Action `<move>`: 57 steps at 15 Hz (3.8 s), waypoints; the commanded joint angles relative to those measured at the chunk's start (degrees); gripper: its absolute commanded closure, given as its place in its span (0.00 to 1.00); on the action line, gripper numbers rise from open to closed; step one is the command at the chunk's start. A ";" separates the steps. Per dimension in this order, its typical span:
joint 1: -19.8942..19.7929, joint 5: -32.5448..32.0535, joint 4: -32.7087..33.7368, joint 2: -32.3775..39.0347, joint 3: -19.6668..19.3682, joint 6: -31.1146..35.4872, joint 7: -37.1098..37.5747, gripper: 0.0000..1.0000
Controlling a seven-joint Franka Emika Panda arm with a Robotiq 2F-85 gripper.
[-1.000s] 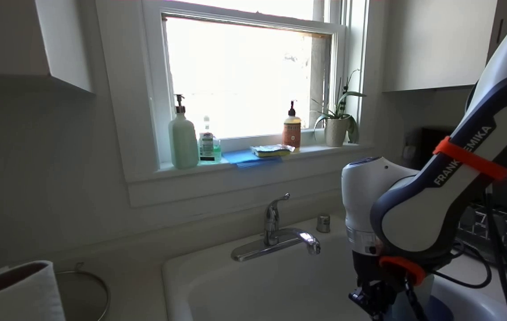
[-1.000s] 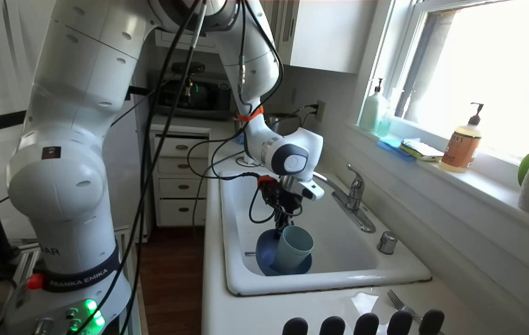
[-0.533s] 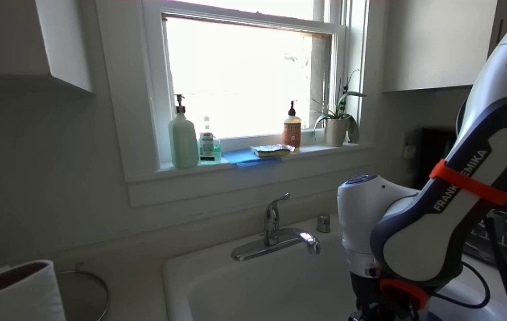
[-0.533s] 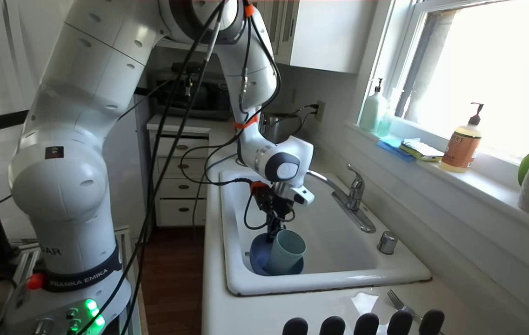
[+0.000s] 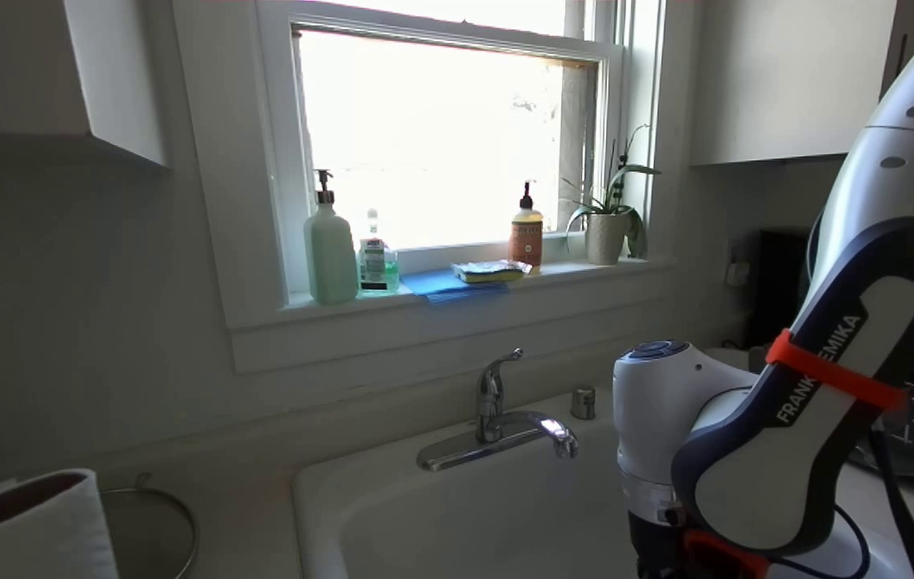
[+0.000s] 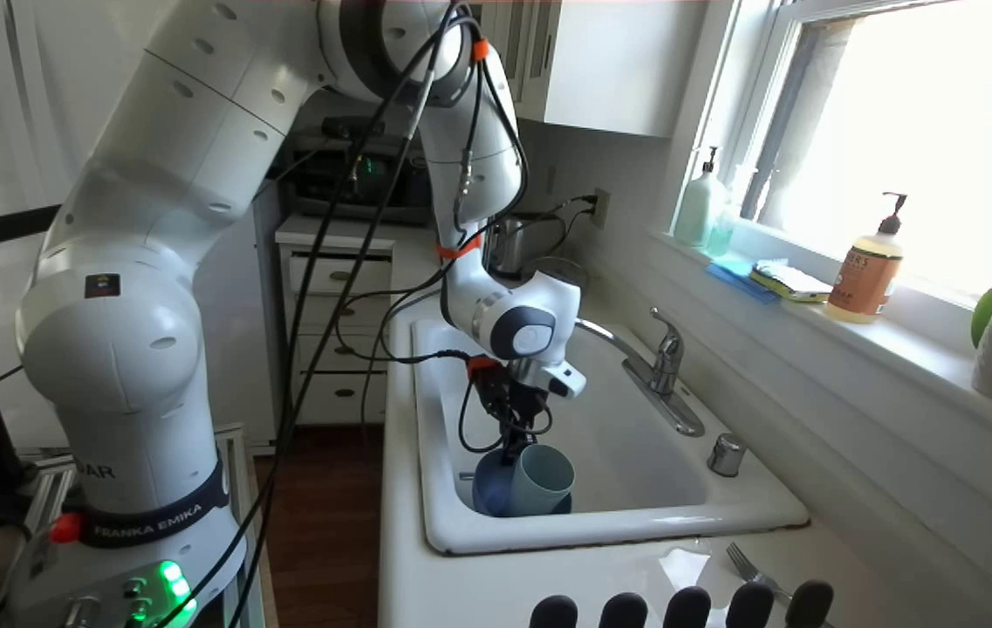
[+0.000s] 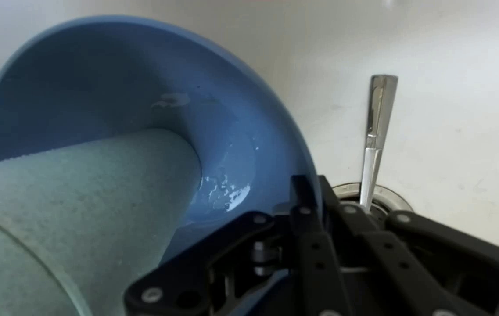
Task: Stack the two cups on the counter in the blue bowl then put the bowl and cups in the sink.
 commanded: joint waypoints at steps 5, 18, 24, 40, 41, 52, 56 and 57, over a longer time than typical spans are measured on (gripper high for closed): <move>0.41 0.96 1.44 3.82 -0.94 4.29 -1.93 0.99; 0.19 1.24 4.07 7.39 -1.73 5.10 -2.58 0.57; -0.66 2.19 4.11 6.62 -0.62 4.15 -3.36 0.17; -4.29 9.21 1.30 -4.21 4.87 -1.78 -8.45 0.00; -4.55 9.76 0.94 -5.64 5.33 -2.86 -8.84 0.00; -4.86 4.24 -4.19 -26.35 2.09 -20.48 -13.65 0.00; -6.60 2.25 -6.85 -33.73 0.62 -22.37 -18.18 0.00; -7.14 1.81 -7.51 -35.66 0.14 -22.35 -19.32 0.00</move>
